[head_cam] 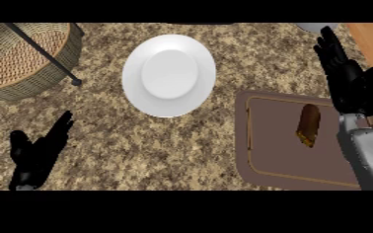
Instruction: Pick the sweet potato from the tray and place it in the plate
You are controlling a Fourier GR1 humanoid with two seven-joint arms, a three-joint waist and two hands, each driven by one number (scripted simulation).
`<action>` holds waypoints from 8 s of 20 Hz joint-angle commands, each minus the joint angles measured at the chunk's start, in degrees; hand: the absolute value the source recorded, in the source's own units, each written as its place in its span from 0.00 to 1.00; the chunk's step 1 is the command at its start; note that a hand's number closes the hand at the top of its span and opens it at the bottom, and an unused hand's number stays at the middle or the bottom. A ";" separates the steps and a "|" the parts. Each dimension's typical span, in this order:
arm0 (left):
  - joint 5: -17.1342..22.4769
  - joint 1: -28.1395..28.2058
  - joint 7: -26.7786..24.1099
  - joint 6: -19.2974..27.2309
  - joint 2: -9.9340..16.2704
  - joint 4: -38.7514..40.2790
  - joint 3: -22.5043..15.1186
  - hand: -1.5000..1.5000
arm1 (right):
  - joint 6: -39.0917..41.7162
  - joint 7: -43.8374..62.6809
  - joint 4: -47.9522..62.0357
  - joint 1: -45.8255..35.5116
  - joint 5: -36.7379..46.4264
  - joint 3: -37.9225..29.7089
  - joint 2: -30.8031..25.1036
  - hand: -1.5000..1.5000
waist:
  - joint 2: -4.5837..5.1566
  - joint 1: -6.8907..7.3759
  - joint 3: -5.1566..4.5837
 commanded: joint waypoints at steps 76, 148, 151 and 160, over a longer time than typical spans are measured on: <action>-11.29 -17.95 0.20 0.23 -4.91 -14.63 5.67 0.50 | 38.65 66.14 27.52 -10.43 57.05 9.68 5.99 0.00 | -0.17 -1.17 0.39; -15.28 -24.46 0.50 -5.83 -10.78 -11.26 6.05 0.50 | -23.84 55.08 41.86 -39.30 54.30 17.78 24.80 0.00 | 2.06 6.31 0.43; -16.40 -26.70 1.07 -4.80 -11.07 -10.09 6.21 0.50 | -25.14 51.74 45.58 -42.20 49.04 17.26 24.80 0.00 | 2.10 6.18 0.45; -14.70 -27.95 2.27 -6.39 -10.49 -11.16 7.29 0.50 | -43.65 38.77 47.11 -42.16 43.27 16.08 24.80 0.00 | 2.15 6.69 0.54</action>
